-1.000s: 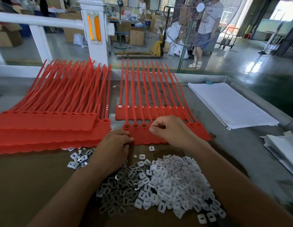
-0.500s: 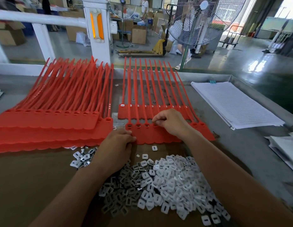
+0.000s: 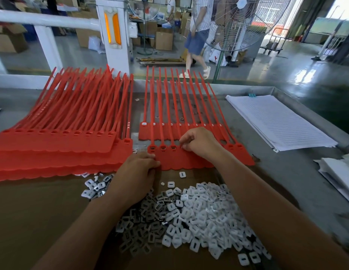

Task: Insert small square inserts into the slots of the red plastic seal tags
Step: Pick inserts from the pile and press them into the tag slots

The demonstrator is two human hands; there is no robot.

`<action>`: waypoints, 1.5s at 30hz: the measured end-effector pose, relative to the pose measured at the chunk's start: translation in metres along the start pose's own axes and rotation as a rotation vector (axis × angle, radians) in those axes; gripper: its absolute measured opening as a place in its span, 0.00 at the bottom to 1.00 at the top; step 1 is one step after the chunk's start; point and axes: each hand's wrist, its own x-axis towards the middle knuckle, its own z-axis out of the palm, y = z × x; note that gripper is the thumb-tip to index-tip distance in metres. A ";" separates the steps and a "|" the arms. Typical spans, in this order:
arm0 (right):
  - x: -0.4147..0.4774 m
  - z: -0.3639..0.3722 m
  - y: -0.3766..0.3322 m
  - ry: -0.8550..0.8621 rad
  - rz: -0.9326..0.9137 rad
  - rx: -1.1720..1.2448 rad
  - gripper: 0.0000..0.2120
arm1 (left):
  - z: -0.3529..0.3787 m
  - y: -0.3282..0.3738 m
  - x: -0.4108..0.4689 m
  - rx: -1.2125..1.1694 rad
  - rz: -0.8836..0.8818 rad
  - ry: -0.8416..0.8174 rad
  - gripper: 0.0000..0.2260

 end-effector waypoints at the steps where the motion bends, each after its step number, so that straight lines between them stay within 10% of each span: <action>1: 0.002 0.000 0.000 0.003 0.020 0.002 0.09 | 0.000 0.000 0.000 0.001 -0.002 -0.001 0.14; 45: -0.090 0.024 -0.041 -0.402 -0.426 -0.244 0.02 | 0.002 -0.002 0.001 -0.015 -0.010 -0.040 0.14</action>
